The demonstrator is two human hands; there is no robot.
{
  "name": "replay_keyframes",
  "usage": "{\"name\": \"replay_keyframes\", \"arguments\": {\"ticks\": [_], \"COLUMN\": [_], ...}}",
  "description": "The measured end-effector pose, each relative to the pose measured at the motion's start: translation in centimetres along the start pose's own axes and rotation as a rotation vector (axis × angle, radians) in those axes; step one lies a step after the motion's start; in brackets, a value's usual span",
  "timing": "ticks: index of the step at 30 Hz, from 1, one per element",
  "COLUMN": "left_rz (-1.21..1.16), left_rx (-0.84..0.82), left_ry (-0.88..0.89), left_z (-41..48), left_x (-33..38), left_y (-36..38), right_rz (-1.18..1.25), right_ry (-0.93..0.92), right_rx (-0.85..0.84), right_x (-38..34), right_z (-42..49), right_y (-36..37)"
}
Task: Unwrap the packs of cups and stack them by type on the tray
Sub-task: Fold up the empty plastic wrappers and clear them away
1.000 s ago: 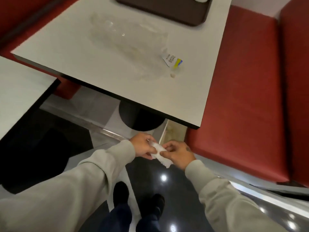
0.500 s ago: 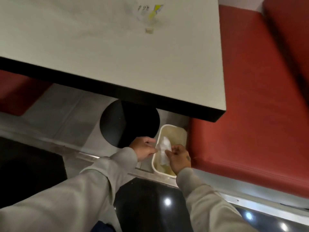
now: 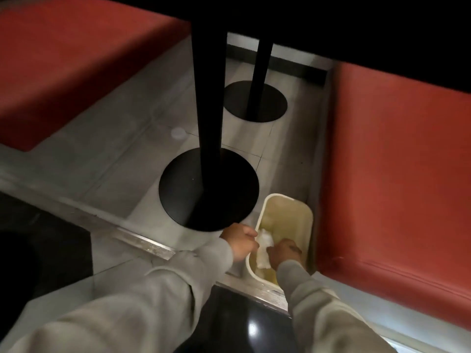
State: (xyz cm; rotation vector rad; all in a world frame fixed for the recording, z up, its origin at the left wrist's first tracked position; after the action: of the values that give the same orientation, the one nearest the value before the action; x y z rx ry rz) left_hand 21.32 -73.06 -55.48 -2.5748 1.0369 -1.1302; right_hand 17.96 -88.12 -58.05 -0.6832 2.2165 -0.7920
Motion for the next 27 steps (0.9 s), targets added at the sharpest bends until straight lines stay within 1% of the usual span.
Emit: {"name": "replay_keyframes", "arguments": {"ticks": [3,6,12,17,22,27], "left_rz": [0.013,0.022,0.039,0.049,0.000,0.116], "left_rx": [-0.017,-0.009,0.045,0.044,0.024,0.011], "left_ry": [0.004,0.005,0.017,0.010,-0.010,0.011], "left_z": [0.3,-0.1,-3.5,-9.4,-17.2,-25.5], "left_x": [-0.5,-0.3,1.8,3.5,5.8,9.2], "left_y": [0.5,0.2,-2.8,-5.0,-7.5,-11.3], "right_rz": [0.047,0.050,0.107,0.123,0.039,-0.078], "right_ry": [-0.033,-0.053,-0.092,-0.109,-0.192,-0.292], "right_rx": [0.035,0.008,-0.050,-0.124,-0.220,-0.350], "right_x": [-0.1,-0.6,-2.2,-4.3,-7.5,-11.7], "right_z": [0.3,-0.3,-3.9,-9.4,-16.4,-24.1], "right_y": [-0.1,-0.4,-2.8,-5.5,-8.8,-13.0]}}
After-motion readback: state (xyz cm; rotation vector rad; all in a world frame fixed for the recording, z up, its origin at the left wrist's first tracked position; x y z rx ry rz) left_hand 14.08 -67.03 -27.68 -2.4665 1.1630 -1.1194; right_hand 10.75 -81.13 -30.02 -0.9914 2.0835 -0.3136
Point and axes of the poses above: each hand's wrist, its own z-axis towards the middle knuckle, its own y-axis out of the palm, x = y × z, the point moved 6 cm from there along z, towards the middle knuckle, and after that the axes turned 8 degrees about -y, right-handed, at the moved point
